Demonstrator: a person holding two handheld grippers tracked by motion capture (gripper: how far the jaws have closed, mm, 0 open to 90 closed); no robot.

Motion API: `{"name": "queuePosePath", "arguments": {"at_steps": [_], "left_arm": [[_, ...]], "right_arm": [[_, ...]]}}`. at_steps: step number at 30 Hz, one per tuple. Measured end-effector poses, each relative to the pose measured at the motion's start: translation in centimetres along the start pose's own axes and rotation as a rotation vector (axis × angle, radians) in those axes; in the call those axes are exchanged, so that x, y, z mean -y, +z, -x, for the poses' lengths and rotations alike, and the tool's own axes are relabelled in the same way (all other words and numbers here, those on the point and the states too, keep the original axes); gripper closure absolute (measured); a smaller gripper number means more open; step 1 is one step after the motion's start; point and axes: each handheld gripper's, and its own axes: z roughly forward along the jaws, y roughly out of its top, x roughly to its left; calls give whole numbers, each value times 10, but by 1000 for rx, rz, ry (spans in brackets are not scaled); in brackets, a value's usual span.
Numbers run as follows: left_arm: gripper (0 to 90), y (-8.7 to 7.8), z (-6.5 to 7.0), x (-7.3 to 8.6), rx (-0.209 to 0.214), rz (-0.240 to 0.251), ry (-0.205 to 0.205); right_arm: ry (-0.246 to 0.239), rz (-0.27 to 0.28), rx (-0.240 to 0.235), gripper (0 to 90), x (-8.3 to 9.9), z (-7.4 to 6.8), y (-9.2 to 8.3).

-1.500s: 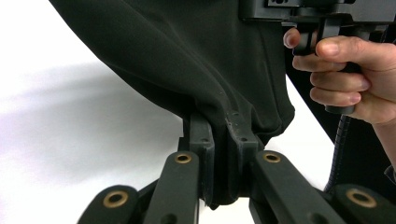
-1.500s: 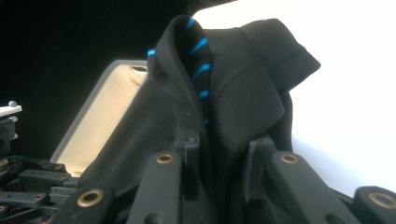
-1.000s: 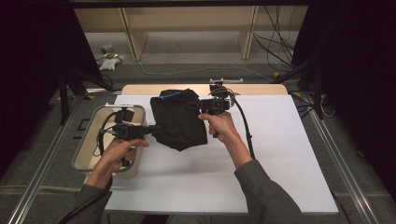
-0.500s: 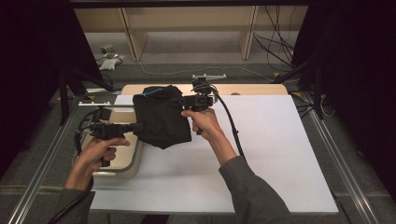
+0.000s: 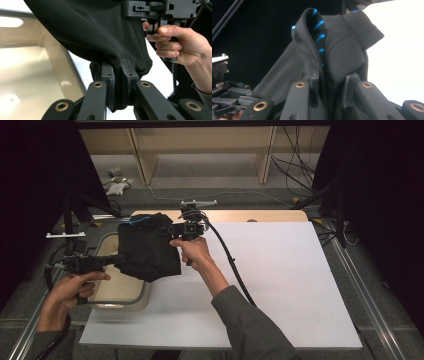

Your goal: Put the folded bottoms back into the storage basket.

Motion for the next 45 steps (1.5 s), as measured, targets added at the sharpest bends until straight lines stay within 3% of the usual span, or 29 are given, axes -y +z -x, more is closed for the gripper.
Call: {"name": "queuePosePath", "arguments": {"at_steps": [15,16,32,40,45], "left_arm": [[829,-30,-25,4,-55,14,-38],[828,-31,-27,5,-92,4,-39],[828,-33,-44,10,-206,-20,-71],[828,-33,-55,14,-217,-26,-102],[828,-35,-59,16,-245,-28,-112]], "right_arm": [[-9,-32,6,733,-4,-25,37],[-4,-33,7,733,-5,-26,39],[22,-60,37,731,0,-28,69],[37,-73,53,730,3,-24,80],[36,-82,60,729,8,-27,89]]}}
